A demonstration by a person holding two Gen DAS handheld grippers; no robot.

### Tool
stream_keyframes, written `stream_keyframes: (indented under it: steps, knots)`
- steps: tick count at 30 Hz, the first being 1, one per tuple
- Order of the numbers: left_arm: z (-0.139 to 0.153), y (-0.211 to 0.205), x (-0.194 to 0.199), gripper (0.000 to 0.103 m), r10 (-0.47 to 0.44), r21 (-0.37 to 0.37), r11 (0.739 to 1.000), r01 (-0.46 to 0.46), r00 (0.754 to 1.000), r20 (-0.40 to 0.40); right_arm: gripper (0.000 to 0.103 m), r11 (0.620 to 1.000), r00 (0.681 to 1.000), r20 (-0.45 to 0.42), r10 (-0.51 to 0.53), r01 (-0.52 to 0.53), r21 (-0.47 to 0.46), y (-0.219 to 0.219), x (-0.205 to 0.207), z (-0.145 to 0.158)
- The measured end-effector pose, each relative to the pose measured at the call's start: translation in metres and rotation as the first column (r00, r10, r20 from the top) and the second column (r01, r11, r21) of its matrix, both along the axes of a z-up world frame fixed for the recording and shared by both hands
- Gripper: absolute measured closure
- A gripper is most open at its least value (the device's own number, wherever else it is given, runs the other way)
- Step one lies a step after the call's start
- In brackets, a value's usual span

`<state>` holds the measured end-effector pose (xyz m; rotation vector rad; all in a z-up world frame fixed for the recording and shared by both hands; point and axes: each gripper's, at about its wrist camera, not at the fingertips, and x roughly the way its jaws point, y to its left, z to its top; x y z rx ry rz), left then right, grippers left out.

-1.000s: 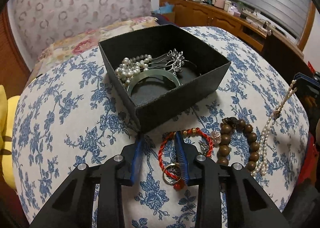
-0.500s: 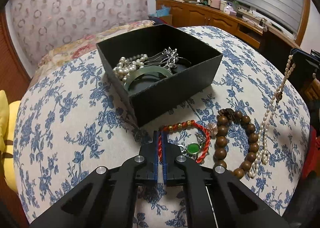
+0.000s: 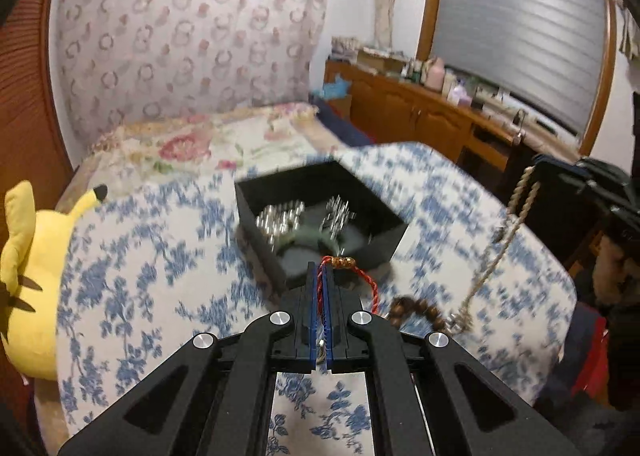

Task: Organize jewelry
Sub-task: 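Grasp the red string bracelet with the left tool while the right tool grasps a pearl strand, then lower the red bracelet and pearl strand into the black box and open both tools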

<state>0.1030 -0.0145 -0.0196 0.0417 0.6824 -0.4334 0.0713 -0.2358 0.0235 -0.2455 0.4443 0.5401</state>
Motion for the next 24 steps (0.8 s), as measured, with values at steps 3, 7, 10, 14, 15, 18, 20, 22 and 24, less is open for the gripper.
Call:
stream_keyframes:
  steps: [3,7,10,14,15,18,20,22,24]
  knots:
    - [0.016,0.0,-0.001,0.102,0.004,-0.016,1.0,-0.004,0.999,0.034,0.098,1.0,1.0,0.014,0.006,-0.006,0.006,0.003,0.003,0.009]
    - [0.028,-0.001,0.004,0.102,0.018,-0.021,1.0,-0.016,0.998,0.062,0.098,1.0,0.999,0.033,0.008,-0.008,0.01,0.008,0.01,0.02]
    - [0.034,-0.001,0.01,0.102,0.028,-0.027,0.999,-0.026,0.997,0.076,0.098,1.0,0.998,0.058,0.012,-0.013,0.013,0.012,0.015,0.032]
    - [0.037,0.001,0.019,0.101,0.041,-0.037,0.999,-0.038,0.996,0.084,0.098,1.0,0.995,0.103,0.017,-0.018,0.015,0.017,0.024,0.05]
    - [0.037,0.002,0.021,0.101,0.042,-0.04,0.998,-0.039,0.996,0.084,0.098,1.0,0.993,0.116,0.016,-0.018,0.019,0.018,0.028,0.056]
    - [0.038,0.002,0.031,0.102,0.047,-0.042,0.998,-0.043,0.995,0.088,0.098,0.999,0.989,0.148,0.021,-0.026,0.028,0.022,0.038,0.07]
    - [0.036,0.003,0.038,0.101,0.051,-0.045,0.998,-0.047,0.995,0.084,0.098,0.999,0.987,0.161,0.025,-0.03,0.033,0.024,0.044,0.076]
    - [0.034,0.004,0.045,0.101,0.054,-0.047,0.998,-0.05,0.995,0.081,0.098,0.999,0.985,0.172,0.029,-0.036,0.038,0.027,0.053,0.082]
    - [0.033,0.005,0.051,0.101,0.058,-0.049,0.997,-0.055,0.995,0.077,0.098,0.998,0.984,0.176,0.037,-0.044,0.04,0.032,0.064,0.087]
